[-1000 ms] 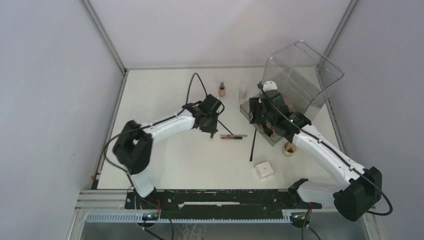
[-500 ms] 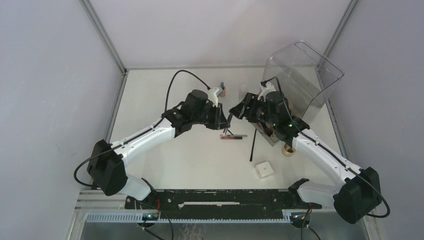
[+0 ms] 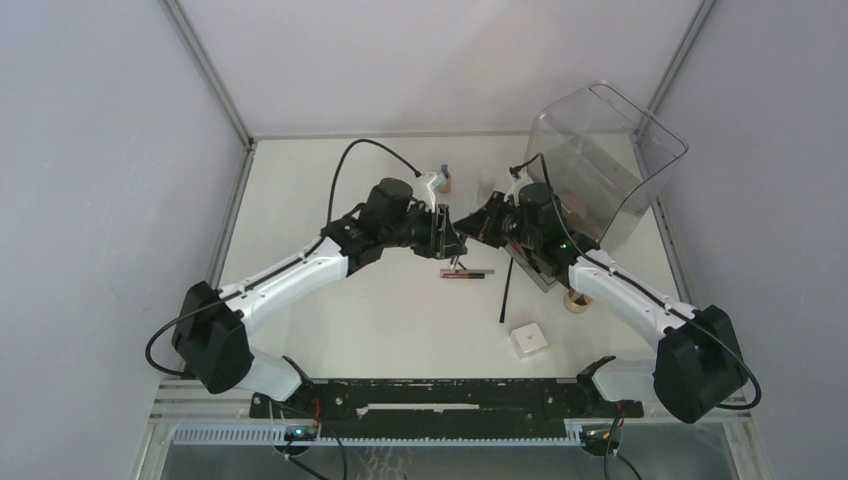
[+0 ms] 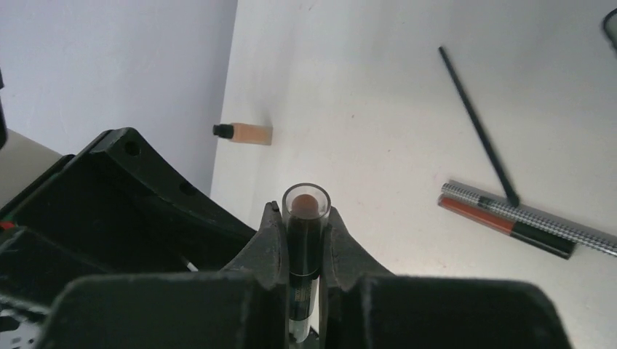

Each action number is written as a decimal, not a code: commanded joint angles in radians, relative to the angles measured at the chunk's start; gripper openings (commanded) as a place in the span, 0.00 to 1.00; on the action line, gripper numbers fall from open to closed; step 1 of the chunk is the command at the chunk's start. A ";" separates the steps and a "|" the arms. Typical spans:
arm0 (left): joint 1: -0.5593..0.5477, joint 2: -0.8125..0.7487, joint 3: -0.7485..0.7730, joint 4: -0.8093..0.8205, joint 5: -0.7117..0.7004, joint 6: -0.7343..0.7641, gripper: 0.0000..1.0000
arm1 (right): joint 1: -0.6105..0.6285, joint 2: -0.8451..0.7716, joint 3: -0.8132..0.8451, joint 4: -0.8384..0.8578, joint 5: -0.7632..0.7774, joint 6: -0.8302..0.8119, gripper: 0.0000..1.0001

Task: Organize the makeup
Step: Place the makeup in the drawer.

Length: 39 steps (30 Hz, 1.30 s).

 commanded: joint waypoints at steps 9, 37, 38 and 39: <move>0.062 -0.107 -0.043 -0.051 -0.159 -0.017 0.91 | -0.037 -0.155 0.147 -0.356 0.631 -0.525 0.00; 0.099 0.626 0.505 -0.447 -0.438 -0.421 0.91 | 0.030 -0.044 0.180 -0.416 0.830 -0.628 0.63; 0.097 0.644 0.532 -0.474 -0.454 -0.431 0.87 | 0.036 -0.061 0.175 -0.417 0.829 -0.625 0.63; 0.094 0.664 0.564 -0.508 -0.479 -0.444 0.82 | 0.040 -0.075 0.170 -0.418 0.827 -0.623 0.63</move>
